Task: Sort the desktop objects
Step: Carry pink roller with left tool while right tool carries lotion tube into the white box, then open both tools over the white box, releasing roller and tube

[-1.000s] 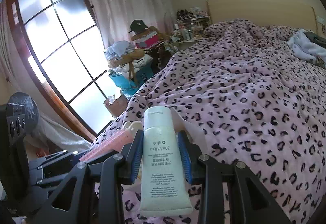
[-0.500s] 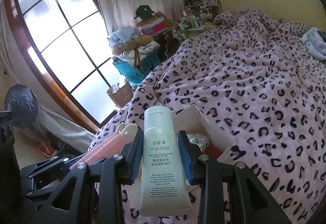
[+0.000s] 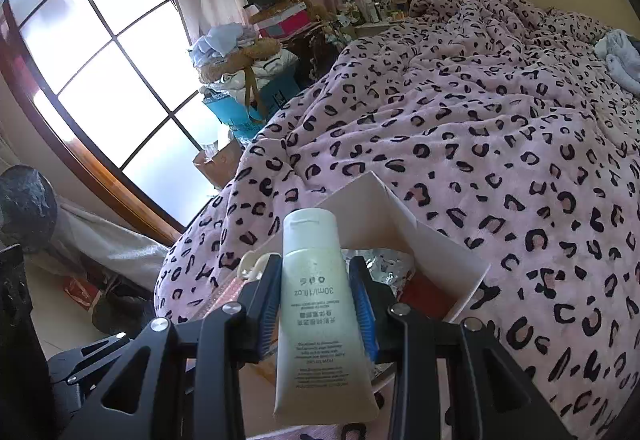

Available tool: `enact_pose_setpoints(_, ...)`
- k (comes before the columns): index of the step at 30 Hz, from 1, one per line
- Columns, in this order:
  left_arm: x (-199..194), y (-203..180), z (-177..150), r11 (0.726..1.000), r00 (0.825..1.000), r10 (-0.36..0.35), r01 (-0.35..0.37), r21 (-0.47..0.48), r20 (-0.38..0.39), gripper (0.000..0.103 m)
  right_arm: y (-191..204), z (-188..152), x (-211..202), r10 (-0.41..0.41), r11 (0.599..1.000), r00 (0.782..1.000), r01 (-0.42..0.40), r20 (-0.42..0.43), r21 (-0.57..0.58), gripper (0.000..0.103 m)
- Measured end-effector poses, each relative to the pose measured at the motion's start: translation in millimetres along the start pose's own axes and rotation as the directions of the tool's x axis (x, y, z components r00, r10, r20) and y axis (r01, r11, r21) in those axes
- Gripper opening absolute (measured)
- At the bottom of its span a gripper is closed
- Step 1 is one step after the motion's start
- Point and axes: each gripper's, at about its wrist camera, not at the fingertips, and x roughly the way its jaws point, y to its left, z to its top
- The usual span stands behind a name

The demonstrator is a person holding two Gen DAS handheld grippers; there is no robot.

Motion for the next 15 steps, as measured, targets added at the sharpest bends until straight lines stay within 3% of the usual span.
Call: enact_pose_setpoints(15,6.7,4.1,-2.6,1.000,1.000,-0.021,0.020,-0.015,-0.021,0.028,-2.9,-1.8,10.1,-0.025,1.000,1.000,0.025,-0.017,-0.004,0.035)
